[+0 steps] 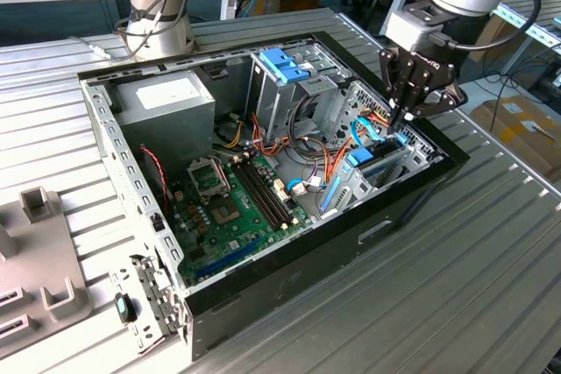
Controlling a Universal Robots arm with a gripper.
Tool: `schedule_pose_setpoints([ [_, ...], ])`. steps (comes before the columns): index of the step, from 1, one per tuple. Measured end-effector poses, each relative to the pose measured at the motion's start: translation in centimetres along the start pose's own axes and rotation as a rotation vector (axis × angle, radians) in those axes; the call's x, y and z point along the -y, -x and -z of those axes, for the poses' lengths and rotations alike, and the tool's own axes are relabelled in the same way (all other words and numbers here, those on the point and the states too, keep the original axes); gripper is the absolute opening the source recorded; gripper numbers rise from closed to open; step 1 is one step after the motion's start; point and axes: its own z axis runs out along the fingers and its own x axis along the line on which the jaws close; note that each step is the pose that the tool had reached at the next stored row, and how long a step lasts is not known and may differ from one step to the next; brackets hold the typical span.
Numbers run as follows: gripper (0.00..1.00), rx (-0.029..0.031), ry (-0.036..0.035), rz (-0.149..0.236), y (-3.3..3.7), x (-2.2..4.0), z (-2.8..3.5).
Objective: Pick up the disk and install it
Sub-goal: 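Insert the second disk wire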
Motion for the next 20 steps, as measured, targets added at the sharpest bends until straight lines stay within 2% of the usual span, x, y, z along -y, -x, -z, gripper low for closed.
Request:
schedule_pose_setpoints([
  [5,0.16,0.0005,0.0000,0.000,-0.02,-0.16,-0.14],
  [9,0.16,0.0173,-0.0013,0.006,-0.02,-0.17,-0.20],
  [10,0.16,0.0197,-0.0027,0.009,-0.03,-0.19,-0.21],
  [11,0.16,0.0207,-0.0077,0.017,-0.04,-0.20,-0.24],
  [15,0.16,0.0210,-0.0244,0.033,-0.17,-0.35,-0.29],
  [17,0.16,0.0211,-0.0277,0.035,-0.28,-0.58,-0.35],
  [20,0.16,0.0207,-0.0278,0.034,-0.30,-0.69,-0.46],
])
